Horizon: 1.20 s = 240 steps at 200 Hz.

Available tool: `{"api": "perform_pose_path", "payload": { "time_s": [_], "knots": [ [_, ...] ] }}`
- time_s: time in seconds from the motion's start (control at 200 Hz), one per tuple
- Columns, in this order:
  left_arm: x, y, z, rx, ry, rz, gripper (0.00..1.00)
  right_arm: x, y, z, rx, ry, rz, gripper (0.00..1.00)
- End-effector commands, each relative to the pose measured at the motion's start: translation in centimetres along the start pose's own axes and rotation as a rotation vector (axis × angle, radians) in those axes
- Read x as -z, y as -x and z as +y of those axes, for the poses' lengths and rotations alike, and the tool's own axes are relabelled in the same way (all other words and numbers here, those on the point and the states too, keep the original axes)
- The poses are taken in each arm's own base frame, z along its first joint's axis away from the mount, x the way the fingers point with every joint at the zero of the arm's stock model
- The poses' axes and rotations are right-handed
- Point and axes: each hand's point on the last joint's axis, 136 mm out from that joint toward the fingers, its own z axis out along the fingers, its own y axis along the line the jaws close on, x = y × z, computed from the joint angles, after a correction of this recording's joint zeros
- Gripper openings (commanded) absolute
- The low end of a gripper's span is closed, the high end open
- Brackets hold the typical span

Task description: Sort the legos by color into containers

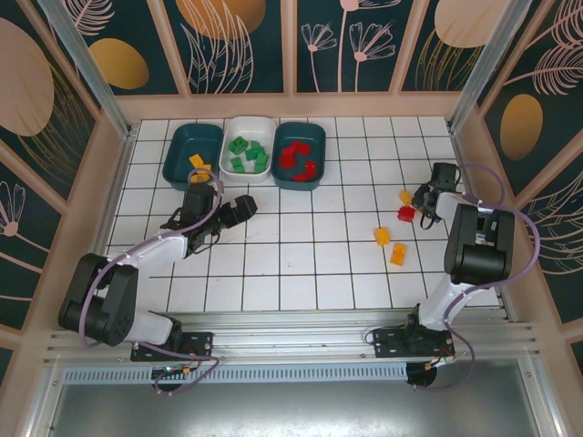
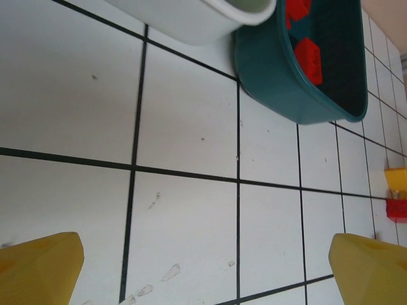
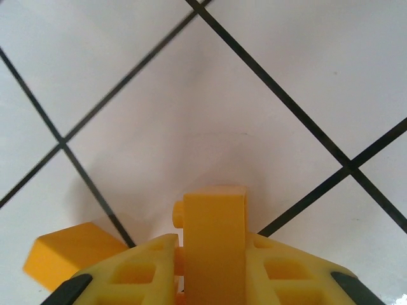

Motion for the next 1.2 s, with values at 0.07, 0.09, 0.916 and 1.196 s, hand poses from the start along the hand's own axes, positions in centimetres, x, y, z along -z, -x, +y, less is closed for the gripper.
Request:
{"api": "perform_pose_path", "payload": {
  "time_s": [0.07, 0.09, 0.916, 1.196],
  "knots": [
    [2.7, 1.9, 3.2, 0.050, 0.167, -0.101, 0.99, 6.0, 2.5, 6.2, 0.038, 0.115, -0.160, 0.24],
    [3.0, 2.1, 3.5, 0.052, 0.175, -0.109, 0.99, 6.7, 2.3, 7.6, 0.048, 0.149, -0.163, 0.24],
    [8.6, 1.9, 9.9, 0.330, 0.171, -0.175, 0.98, 13.2, -23.9, 55.1, 0.518, 1.191, 0.215, 0.22],
    [8.4, 1.1, 9.6, 0.337, 0.133, -0.159, 0.99, 12.1, -26.5, 57.3, 0.529, 1.254, 0.206, 0.22]
  ]
}}
